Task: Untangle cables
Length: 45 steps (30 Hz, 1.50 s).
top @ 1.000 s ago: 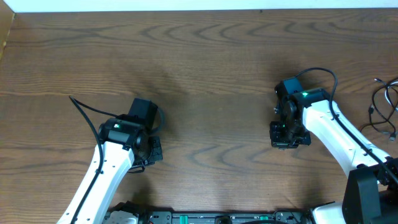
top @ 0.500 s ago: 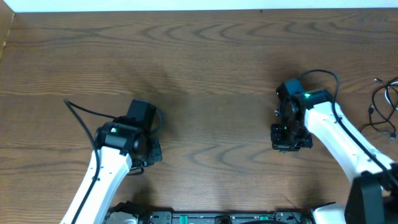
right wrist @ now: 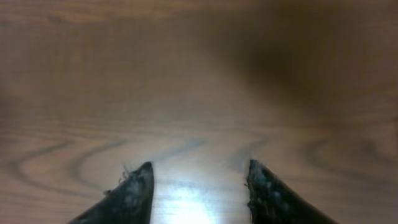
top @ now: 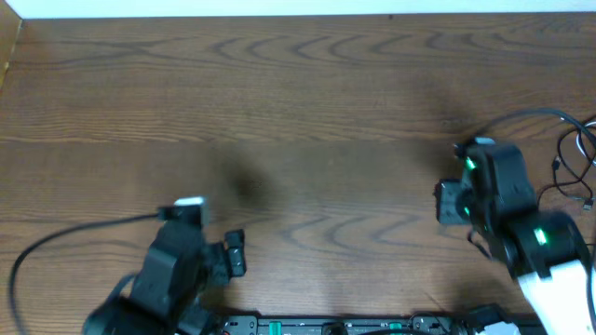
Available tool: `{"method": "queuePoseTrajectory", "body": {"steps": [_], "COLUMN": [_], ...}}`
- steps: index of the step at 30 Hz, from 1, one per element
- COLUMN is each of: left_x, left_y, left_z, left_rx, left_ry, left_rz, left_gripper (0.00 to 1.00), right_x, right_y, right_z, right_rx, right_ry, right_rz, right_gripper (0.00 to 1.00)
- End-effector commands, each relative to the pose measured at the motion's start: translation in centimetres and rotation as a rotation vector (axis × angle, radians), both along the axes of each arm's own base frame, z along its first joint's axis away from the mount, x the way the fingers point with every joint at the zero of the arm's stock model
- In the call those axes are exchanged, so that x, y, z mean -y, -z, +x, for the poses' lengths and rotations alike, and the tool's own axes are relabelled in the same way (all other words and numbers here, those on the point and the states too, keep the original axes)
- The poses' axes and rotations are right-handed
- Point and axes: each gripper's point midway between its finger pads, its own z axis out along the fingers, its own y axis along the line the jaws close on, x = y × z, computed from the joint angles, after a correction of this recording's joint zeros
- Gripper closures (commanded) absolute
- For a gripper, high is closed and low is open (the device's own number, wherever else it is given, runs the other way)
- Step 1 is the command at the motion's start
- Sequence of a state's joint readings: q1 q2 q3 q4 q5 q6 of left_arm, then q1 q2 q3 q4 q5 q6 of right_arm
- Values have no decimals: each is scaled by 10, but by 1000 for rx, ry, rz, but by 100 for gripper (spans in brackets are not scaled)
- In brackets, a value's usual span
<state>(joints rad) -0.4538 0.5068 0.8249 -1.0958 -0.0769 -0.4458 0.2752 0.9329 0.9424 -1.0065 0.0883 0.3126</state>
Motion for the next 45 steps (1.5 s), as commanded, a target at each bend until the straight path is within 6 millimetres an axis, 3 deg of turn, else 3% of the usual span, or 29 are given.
{"method": "queuePoseTrajectory", "body": {"steps": [1, 2, 9, 45], "left_x": [-18, -18, -17, -18], "left_y": [-11, -13, -20, -18], "left_z": [-3, -4, -2, -3], "left_rx": [108, 122, 158, 153], "left_ry": [-97, -97, -99, -99], "left_rz": [-24, -32, -49, -46], "left_gripper": [5, 5, 5, 4], "right_x": [21, 22, 26, 33], "right_y": [-6, -8, -20, -8], "right_z": [-17, -21, -34, -45], "right_rx": [111, 133, 212, 178], "right_ry": [57, 58, 60, 80], "right_rz": [-45, -37, -12, -28], "right_gripper": [27, 1, 1, 1]}}
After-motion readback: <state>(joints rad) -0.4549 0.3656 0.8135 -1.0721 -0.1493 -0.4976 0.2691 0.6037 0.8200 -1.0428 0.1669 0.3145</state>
